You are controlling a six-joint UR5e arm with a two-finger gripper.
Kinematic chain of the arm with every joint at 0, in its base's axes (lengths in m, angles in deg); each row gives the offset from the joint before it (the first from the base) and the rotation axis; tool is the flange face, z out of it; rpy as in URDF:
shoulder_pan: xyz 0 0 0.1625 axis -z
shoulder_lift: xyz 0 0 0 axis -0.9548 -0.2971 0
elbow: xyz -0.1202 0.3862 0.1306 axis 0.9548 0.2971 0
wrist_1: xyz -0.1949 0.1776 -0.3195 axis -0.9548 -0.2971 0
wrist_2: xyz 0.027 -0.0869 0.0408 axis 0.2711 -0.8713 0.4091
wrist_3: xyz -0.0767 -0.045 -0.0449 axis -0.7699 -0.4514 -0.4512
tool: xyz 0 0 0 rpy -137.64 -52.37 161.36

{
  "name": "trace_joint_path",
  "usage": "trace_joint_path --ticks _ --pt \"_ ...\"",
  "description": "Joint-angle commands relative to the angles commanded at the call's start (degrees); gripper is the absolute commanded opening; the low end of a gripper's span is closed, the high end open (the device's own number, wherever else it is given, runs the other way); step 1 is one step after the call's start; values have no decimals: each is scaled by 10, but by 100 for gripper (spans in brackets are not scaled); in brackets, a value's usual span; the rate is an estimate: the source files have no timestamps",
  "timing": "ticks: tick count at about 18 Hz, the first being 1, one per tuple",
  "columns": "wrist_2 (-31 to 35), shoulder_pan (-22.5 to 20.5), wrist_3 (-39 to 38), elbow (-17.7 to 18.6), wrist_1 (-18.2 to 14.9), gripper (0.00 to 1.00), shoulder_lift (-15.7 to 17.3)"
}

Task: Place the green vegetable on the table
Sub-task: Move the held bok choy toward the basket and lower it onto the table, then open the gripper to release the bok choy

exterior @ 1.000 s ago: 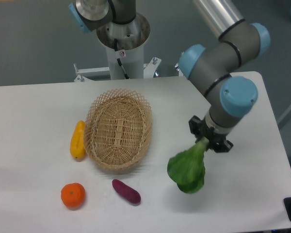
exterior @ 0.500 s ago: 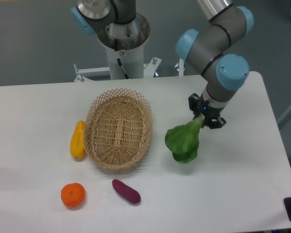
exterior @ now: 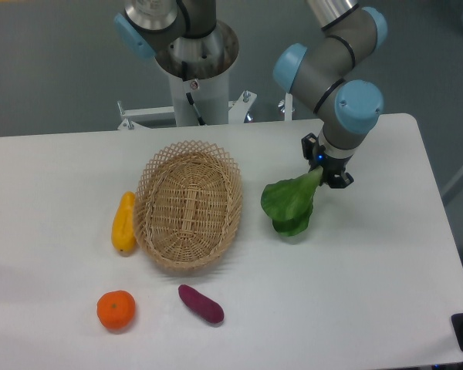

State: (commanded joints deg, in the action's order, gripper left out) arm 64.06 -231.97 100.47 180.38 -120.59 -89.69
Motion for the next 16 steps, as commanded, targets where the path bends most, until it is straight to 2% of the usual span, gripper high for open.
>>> trace_joint_path --ticks 1,3,6,11,16 --pt "0 1 0 -1 1 82 0" --pt "0 1 -3 -4 1 100 0" --pt "1 4 -11 -15 12 100 7" --pt "-3 8 -20 -66 16 100 1" --pt "-9 11 -24 -124 -7 100 -13"
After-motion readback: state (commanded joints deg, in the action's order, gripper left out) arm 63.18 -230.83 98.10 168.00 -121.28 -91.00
